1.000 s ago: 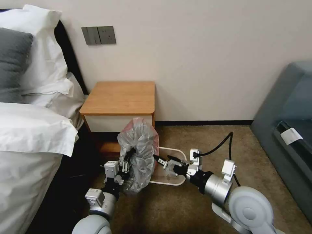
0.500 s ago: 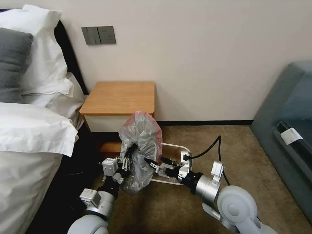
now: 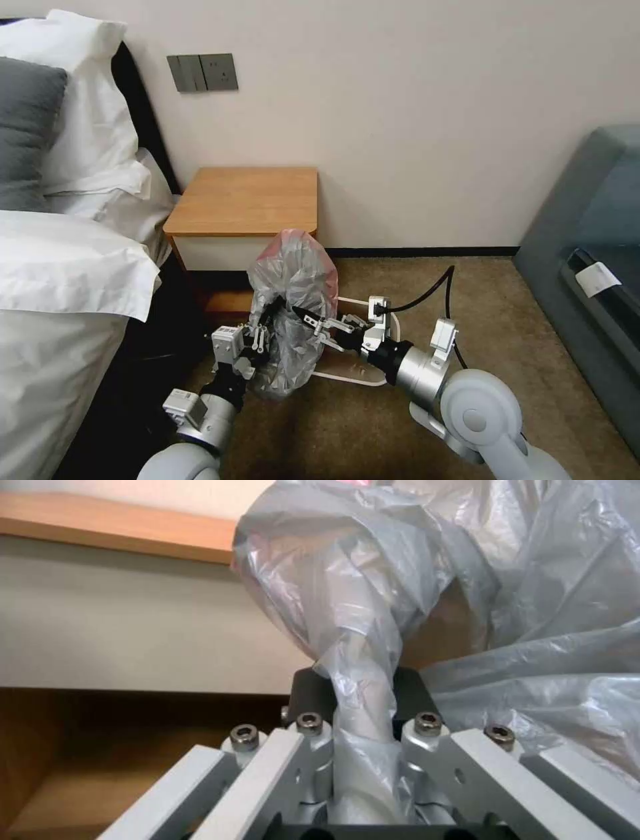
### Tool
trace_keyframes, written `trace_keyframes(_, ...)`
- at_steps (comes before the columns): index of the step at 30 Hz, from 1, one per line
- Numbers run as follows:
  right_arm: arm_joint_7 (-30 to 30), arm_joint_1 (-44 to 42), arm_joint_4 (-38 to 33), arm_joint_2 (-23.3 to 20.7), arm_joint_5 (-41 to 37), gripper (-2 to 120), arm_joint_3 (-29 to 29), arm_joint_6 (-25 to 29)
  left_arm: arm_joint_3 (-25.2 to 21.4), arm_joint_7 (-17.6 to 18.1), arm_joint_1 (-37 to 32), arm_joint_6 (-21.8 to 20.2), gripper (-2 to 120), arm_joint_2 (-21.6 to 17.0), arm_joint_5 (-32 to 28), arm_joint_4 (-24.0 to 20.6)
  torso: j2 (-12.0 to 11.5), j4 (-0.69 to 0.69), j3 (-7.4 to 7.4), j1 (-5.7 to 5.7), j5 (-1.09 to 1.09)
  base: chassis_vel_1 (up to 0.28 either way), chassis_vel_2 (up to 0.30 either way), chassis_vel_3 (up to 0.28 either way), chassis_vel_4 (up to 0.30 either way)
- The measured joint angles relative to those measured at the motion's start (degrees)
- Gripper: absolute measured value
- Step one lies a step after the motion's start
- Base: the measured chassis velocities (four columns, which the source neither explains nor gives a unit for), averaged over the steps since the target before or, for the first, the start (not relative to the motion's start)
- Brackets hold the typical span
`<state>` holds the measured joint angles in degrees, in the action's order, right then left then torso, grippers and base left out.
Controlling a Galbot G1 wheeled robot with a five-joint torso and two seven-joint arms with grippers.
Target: Pick up the garbage bag from the table and place it over the trash can.
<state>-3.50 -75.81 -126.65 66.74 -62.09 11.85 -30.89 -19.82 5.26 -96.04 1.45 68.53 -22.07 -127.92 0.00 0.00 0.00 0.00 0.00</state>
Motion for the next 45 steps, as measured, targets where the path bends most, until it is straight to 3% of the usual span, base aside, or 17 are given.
trace_keyframes(2, 0.04, -0.08, -0.07, 0.00, 0.07, 54, -0.01, 0.00, 0.04, 0.00, 0.00, -0.02, 8, 0.00, 0.01, 0.00, 0.00, 0.00, 0.00, 0.00, 0.00, 0.000, 0.000, 0.000, 0.000)
trace_keyframes(9, 1.00, -0.38, -0.93, 0.04, 0.81, 25, -0.26, -0.09, 0.52, 0.59, 0.21, -0.34, 8, -0.05, 0.02, 0.98, 0.00, 0.00, 0.00, 0.00, 0.00, 0.000, 0.000, 0.000, 0.000)
trace_keyframes(17, 1.30, -1.18, -1.51, -0.09, 1.00, 0, 0.14, -0.10, 0.66, 1.71, 0.38, -0.70, 8, 0.59, -0.62, 1.29, 0.00, 0.00, 0.00, 0.00, 0.00, 0.000, 0.000, 0.000, 0.000)
trace_keyframes(29, 1.94, -3.68, -3.69, -0.15, 0.52, 0, 4.42, -0.09, -0.72, 6.20, 0.90, -2.01, 8, 2.66, -5.44, 1.29, 0.00, 0.00, 0.00, 0.00, 0.00, 0.000, 0.000, 0.000, 0.000)
trace_keyframes(45, 4.56, -3.89, -4.48, -0.05, -0.45, 0, 7.42, 1.57, -4.89, 7.56, 1.57, -2.70, 8, 4.25, -9.35, 0.95, 0.00, 0.00, 0.00, 0.00, 0.00, 0.000, 0.000, 0.000, 0.000)
